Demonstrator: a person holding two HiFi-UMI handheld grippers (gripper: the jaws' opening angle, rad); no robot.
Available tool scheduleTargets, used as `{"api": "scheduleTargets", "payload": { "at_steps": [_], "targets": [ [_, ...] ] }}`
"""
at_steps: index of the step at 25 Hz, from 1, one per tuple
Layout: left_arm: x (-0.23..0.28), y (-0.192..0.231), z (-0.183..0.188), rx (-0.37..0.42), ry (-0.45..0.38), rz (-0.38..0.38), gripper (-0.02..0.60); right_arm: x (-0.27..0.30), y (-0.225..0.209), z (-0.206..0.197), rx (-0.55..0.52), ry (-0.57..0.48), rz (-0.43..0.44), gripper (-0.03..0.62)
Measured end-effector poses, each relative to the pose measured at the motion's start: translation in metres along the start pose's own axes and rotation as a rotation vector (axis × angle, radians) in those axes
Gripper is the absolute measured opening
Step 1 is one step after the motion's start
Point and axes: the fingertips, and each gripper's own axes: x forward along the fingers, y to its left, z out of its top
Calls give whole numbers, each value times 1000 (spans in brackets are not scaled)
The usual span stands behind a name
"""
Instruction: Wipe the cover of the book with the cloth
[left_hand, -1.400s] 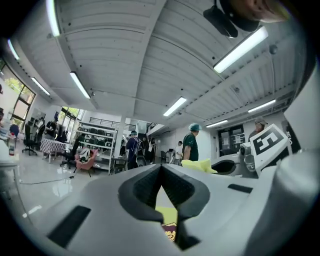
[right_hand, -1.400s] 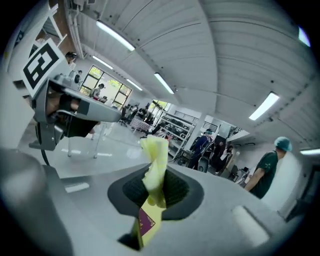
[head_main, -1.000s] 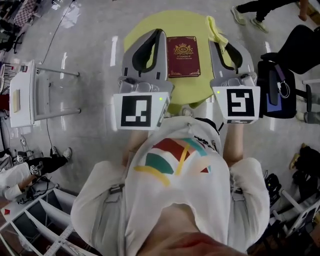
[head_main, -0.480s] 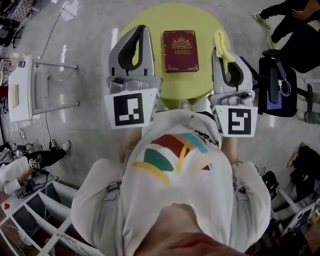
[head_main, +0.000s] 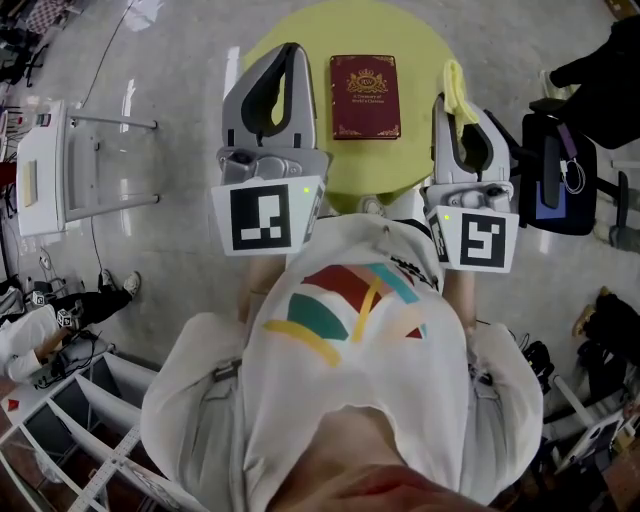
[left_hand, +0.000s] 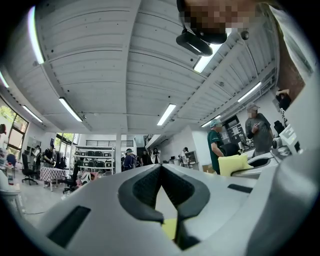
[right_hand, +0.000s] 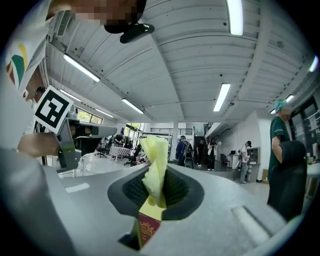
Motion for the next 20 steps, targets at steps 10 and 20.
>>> {"api": "scheduleTargets", "payload": {
  "at_steps": [10, 20],
  "targets": [
    [0, -3, -4, -10, 14, -11, 15, -7, -8, -3, -30, 19, -30, 29],
    [-8, 5, 0, -7, 3, 16, 15, -9, -1, -1, -37, 12, -17, 29]
  ]
}}
